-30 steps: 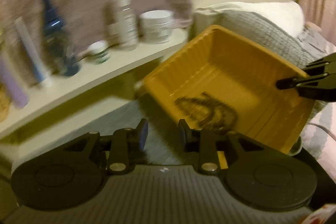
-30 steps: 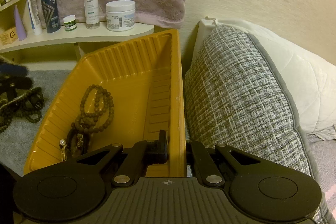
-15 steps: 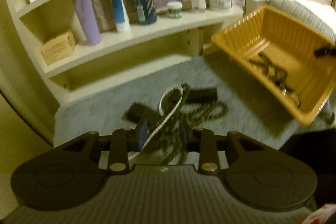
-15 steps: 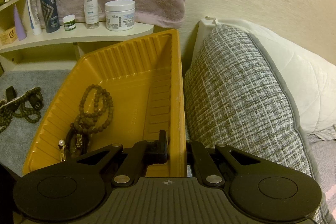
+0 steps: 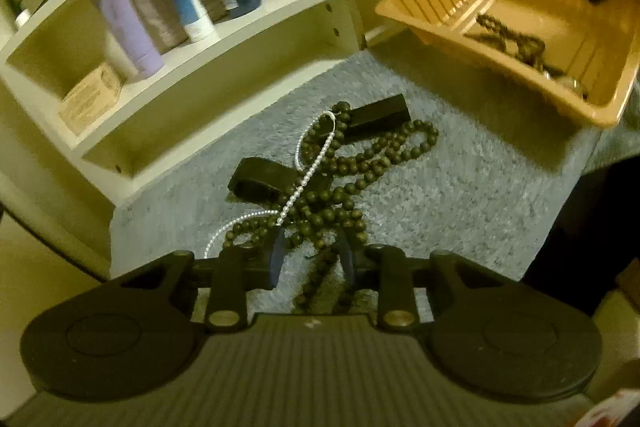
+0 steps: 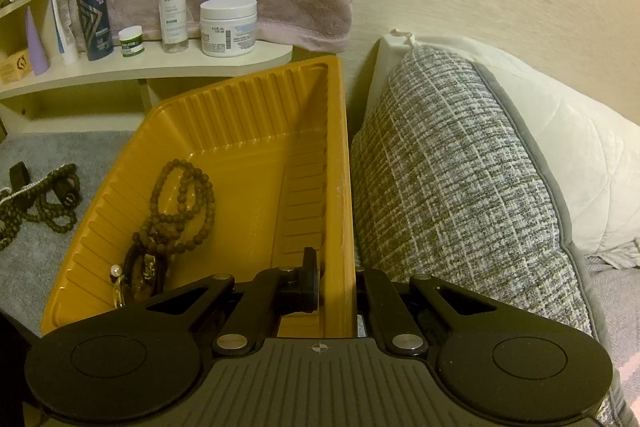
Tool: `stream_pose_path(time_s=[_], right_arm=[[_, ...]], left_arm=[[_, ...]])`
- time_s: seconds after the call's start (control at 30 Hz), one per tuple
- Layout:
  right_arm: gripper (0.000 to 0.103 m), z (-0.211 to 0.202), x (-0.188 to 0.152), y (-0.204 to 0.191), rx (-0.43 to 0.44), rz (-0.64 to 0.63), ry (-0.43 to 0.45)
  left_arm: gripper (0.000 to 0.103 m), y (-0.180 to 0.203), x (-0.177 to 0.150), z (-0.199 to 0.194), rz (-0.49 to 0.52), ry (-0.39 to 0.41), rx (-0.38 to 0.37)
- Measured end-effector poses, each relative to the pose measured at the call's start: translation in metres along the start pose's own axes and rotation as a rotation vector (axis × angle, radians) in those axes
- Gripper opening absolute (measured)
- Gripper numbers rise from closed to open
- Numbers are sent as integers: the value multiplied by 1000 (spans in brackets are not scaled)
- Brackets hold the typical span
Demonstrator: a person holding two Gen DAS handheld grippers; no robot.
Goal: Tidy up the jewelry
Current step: 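Reach the left tool back to the pile and grasp another bead necklace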
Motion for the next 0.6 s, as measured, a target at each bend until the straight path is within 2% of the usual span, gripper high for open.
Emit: stream_pose_path(time_s=[0.37, 0.43, 0.47, 0.6], right_arm=[[4, 1, 0, 0, -1, -3, 0], [4, 1, 0, 0, -1, -3, 0], [4, 1, -1, 1, -1, -3, 0], [4, 1, -1, 0, -1, -3, 0]], left_arm=[[15, 9, -3, 17, 261, -13, -18], [12, 12, -6, 19, 310, -18, -23], [8, 13, -7, 19, 330, -18, -23], [6, 7, -1, 13, 328, 5, -22]])
Point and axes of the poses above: each gripper's, at about its wrist camera, not at the fingertips, and z roughly the way its jaws point, y to its right, x to its top, the point moved 5 cm from there along z, roughly the way its jaws point, and after that the axes turned 8 degrees about y, right-handed, at the moved point
